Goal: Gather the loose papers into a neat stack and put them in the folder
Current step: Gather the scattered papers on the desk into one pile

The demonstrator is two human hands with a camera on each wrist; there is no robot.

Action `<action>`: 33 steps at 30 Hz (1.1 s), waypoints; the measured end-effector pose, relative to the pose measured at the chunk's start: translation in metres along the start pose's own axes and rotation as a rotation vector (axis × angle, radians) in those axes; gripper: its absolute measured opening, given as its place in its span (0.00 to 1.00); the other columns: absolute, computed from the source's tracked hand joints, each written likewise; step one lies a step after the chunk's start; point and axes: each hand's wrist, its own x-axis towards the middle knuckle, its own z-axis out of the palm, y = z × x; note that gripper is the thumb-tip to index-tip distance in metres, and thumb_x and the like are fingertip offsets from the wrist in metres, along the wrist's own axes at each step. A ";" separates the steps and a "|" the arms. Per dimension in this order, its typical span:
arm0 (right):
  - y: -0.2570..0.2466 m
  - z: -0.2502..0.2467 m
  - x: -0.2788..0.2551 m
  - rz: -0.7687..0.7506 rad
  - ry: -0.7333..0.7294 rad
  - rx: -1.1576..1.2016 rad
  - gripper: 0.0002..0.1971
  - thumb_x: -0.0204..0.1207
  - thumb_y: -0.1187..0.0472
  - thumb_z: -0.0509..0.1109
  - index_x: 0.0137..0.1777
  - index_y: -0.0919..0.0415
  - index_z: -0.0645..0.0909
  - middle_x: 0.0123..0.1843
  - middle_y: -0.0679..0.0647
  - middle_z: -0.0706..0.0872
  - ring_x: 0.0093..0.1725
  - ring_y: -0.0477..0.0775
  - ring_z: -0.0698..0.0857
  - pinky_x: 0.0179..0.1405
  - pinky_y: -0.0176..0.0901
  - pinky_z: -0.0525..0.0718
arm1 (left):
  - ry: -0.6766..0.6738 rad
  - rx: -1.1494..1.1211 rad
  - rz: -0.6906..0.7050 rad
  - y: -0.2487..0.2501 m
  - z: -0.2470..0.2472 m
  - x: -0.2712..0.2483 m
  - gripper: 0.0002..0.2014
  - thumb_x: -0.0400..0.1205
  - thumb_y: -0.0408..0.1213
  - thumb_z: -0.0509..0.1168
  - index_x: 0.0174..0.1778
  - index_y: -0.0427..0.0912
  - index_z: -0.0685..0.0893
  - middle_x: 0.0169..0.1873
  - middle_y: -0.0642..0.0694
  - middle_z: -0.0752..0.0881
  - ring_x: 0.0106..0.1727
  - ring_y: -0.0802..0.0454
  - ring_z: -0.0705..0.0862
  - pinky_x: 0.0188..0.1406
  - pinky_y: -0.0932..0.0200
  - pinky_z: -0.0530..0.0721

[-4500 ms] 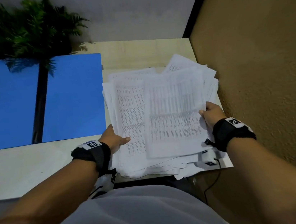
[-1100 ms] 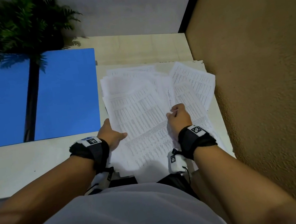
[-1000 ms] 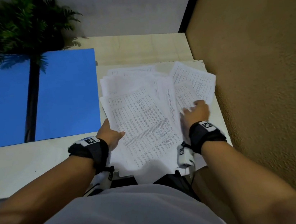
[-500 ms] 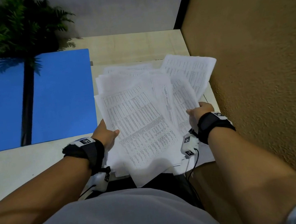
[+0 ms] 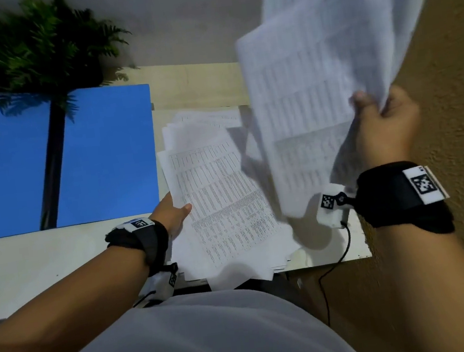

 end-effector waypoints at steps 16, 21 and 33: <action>0.102 0.071 -0.074 0.237 -0.607 -0.552 0.09 0.73 0.78 0.56 0.44 0.67 0.75 0.34 0.49 0.79 0.41 0.55 0.85 0.35 0.38 0.79 | 0.275 -0.318 -0.191 0.020 0.014 -0.001 0.15 0.87 0.51 0.58 0.58 0.45 0.65 0.32 0.47 0.70 0.28 0.50 0.68 0.25 0.57 0.65; 0.111 0.078 -0.066 0.333 -0.458 -0.482 0.08 0.79 0.73 0.55 0.41 0.62 0.68 0.40 0.52 0.80 0.46 0.57 0.83 0.32 0.38 0.73 | 0.244 -0.275 -0.162 0.024 0.017 -0.004 0.19 0.85 0.58 0.56 0.61 0.48 0.62 0.38 0.49 0.70 0.39 0.49 0.72 0.41 0.55 0.73; 0.135 0.099 -0.110 0.471 -0.465 -0.389 0.32 0.75 0.70 0.71 0.75 0.61 0.61 0.73 0.60 0.71 0.71 0.63 0.72 0.68 0.52 0.72 | 0.123 -0.163 0.002 0.042 0.037 -0.013 0.30 0.80 0.25 0.69 0.77 0.43 0.69 0.67 0.40 0.81 0.68 0.39 0.80 0.70 0.43 0.80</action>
